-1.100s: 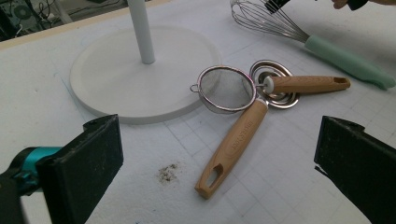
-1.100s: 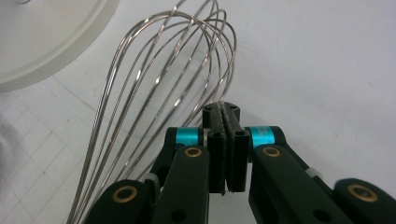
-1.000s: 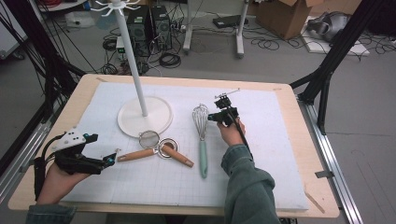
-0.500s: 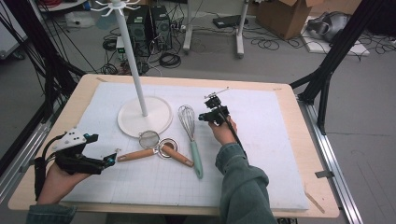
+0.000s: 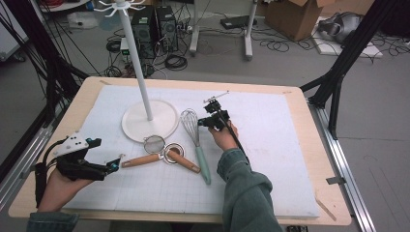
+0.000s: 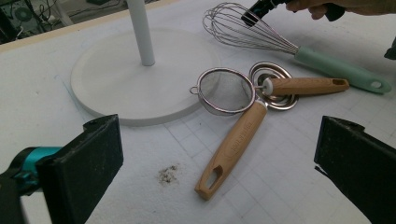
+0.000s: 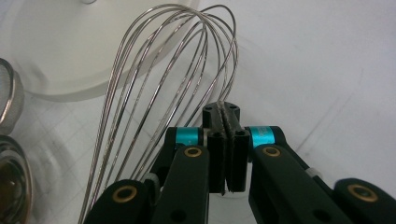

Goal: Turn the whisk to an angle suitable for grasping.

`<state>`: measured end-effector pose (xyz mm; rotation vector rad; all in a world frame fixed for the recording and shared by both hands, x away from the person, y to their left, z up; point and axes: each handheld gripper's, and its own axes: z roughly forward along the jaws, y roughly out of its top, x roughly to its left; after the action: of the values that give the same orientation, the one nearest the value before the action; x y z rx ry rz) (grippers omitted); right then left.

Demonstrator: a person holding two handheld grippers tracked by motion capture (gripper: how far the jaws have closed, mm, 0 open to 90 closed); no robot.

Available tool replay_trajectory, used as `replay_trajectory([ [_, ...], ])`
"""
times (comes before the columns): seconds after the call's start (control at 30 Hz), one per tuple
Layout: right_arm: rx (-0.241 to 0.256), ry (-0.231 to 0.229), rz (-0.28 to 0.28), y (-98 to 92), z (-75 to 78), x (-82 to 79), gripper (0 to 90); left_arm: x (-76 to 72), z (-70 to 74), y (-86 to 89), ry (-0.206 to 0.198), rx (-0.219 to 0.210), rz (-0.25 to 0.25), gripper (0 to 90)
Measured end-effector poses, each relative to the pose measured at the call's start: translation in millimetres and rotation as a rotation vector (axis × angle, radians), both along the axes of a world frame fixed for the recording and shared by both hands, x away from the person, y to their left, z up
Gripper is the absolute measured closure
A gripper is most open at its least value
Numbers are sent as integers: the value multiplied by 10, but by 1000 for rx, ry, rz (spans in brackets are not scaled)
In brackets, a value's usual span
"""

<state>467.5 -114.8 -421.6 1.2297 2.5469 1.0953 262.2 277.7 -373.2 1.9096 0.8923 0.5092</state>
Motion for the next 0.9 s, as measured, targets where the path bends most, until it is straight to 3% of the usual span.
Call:
replay_trajectory([
  [0.2,16,15,44,60,-15,-12,894,-2,0,-5,0,0,-4,18],
  [0.6,4,11,30,45,7,-25,893,-7,7,3,-3,-3,-1,17],
  [0.9,25,-24,29,-33,198,-138,892,-13,11,8,-4,1,-2,17],
])
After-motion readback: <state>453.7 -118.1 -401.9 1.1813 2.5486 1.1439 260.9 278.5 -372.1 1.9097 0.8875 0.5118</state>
